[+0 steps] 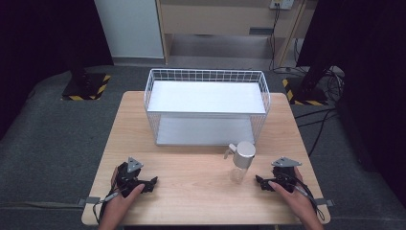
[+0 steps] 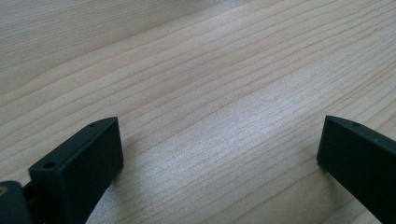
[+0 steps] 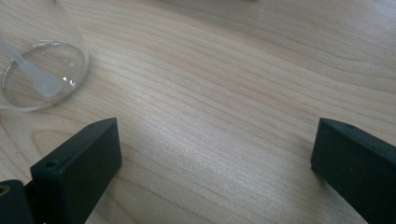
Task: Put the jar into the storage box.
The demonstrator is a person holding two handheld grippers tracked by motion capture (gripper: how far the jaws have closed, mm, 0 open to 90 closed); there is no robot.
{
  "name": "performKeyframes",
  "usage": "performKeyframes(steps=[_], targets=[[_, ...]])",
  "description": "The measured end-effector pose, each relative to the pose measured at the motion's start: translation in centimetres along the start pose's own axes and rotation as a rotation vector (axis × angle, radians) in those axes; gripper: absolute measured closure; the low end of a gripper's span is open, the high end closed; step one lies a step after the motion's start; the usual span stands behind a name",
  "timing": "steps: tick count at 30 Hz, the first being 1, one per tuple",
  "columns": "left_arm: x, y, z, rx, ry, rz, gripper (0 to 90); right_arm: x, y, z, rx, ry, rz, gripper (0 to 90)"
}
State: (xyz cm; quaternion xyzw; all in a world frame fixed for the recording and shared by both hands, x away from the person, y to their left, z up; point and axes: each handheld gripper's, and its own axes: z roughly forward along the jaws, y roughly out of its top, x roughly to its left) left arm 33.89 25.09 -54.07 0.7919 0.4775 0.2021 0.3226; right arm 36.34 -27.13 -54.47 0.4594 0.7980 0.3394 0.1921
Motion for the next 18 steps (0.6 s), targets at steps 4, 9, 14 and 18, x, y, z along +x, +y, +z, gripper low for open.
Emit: performKeyframes(steps=[4,9,14,18], targets=[[0.0,0.0,0.0,0.0,0.0,0.0,0.0,-0.01,0.0,-0.01,0.0,0.001,0.001,1.9],[0.0,0.0,0.0,0.0,0.0,0.0,0.0,0.0,0.0,0.01,0.001,0.003,-0.001,1.4],[0.0,0.0,0.0,0.0,0.0,0.0,0.0,0.07,-0.05,-0.06,0.001,0.002,0.001,1.5],[0.0,0.0,0.0,0.0,0.0,0.0,0.0,0.43,-0.27,-0.34,-0.001,0.011,0.001,2.5]])
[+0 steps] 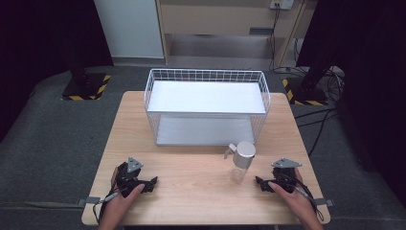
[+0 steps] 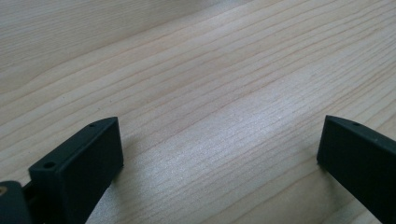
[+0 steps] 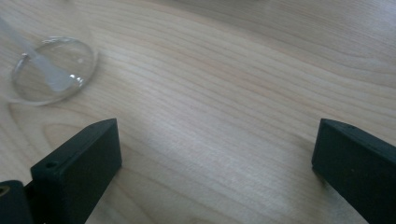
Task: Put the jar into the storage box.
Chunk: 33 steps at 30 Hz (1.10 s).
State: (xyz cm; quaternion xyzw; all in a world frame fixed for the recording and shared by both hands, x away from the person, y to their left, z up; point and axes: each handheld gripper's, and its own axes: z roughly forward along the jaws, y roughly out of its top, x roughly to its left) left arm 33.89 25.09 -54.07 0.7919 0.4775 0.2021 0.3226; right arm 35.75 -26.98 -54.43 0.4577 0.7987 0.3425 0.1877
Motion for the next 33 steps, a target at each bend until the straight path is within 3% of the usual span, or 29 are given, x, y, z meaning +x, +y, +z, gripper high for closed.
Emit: performKeyframes(steps=[11,25,33], targets=[[0.0,0.0,0.0,0.0,0.0,0.0,0.0,1.6,0.2,-1.2,-0.032,0.052,-0.031,3.8],[0.0,0.0,0.0,0.0,-0.001,0.0,0.0,4.2,1.3,-1.9,-0.088,0.123,-0.108,6.1],[0.0,0.0,0.0,0.0,-0.001,0.0,0.0,4.8,1.8,-2.0,-0.111,0.164,-0.108,6.0]])
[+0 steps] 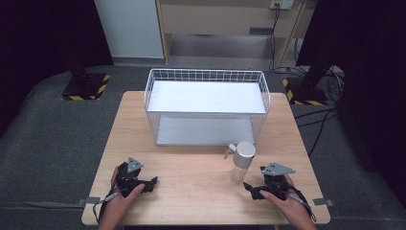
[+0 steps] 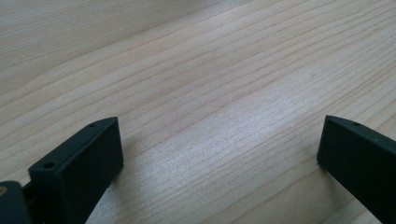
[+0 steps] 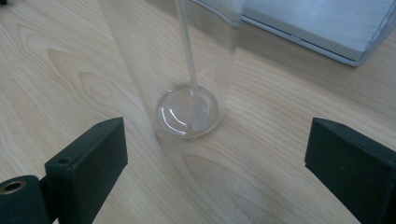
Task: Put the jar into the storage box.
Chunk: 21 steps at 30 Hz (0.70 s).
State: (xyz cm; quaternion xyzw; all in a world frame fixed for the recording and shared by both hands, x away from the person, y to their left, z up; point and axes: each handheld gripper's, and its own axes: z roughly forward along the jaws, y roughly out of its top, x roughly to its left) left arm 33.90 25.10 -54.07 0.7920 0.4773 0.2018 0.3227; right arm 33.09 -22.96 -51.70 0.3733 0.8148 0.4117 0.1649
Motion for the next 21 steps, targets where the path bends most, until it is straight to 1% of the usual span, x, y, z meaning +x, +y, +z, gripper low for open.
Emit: performKeyframes(steps=[5,6,11,12,15,20,21], targets=[[0.0,0.0,0.0,0.001,0.0,0.001,0.0,0.6,0.4,0.3,-0.001,0.02,-0.015,6.1],[0.0,0.0,0.0,0.001,0.0,0.001,0.0,0.8,0.6,0.5,0.0,0.027,-0.025,6.3],[0.0,0.0,0.0,0.0,0.0,0.001,0.0,1.0,0.9,0.8,0.004,0.039,-0.033,7.0],[0.0,0.0,0.0,0.001,0.0,0.001,0.0,1.1,1.2,0.9,-0.001,0.043,-0.042,7.7],[0.0,0.0,0.0,0.001,0.0,0.001,0.0,1.2,1.4,1.0,-0.003,0.042,-0.048,8.3],[0.0,0.0,0.0,0.001,0.0,0.001,0.0,1.3,1.8,1.3,-0.025,0.051,-0.038,10.1],[0.0,0.0,0.0,0.0,0.0,0.001,0.0,1.2,1.8,1.5,-0.037,0.063,-0.018,10.3]])
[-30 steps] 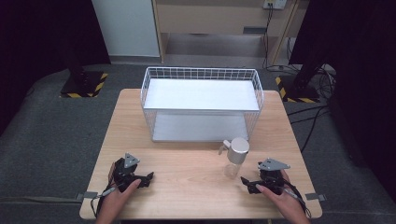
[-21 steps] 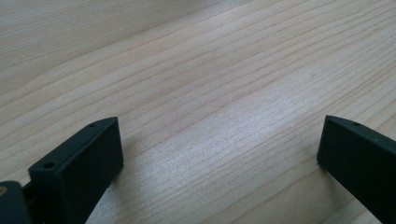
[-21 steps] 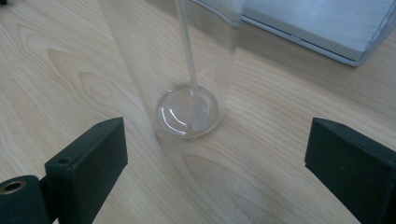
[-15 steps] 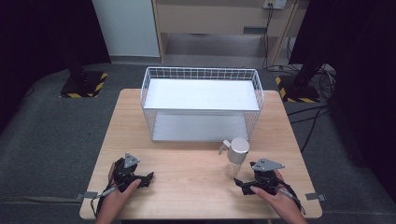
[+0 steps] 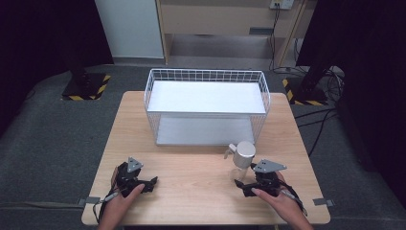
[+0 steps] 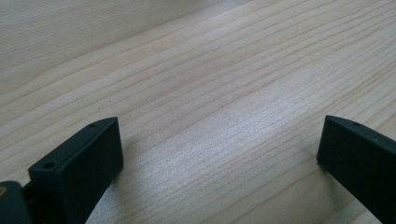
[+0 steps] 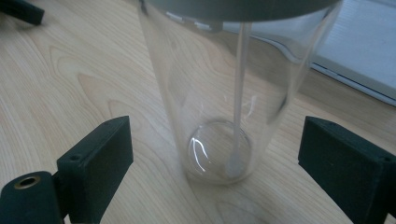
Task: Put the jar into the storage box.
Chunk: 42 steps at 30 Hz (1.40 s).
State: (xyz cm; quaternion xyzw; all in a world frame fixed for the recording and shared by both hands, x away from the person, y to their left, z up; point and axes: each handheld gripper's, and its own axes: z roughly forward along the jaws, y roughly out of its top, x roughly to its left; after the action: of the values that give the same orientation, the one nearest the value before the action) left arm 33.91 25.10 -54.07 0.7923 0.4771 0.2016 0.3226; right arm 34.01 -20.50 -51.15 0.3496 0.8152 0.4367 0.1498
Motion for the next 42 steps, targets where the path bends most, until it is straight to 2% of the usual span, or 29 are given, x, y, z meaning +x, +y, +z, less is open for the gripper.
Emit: performKeyframes(steps=[7,22,42], targets=[[0.0,0.0,0.0,0.0,0.0,0.001,0.0,0.2,0.2,0.8,-0.005,-0.013,-0.02,11.4],[0.0,0.0,0.0,0.0,0.0,0.0,0.0,0.5,1.1,1.6,-0.048,-0.023,-0.027,14.6],[0.0,0.0,0.0,0.0,0.0,0.0,0.0,0.5,0.9,1.6,-0.068,-0.027,-0.007,14.3]])
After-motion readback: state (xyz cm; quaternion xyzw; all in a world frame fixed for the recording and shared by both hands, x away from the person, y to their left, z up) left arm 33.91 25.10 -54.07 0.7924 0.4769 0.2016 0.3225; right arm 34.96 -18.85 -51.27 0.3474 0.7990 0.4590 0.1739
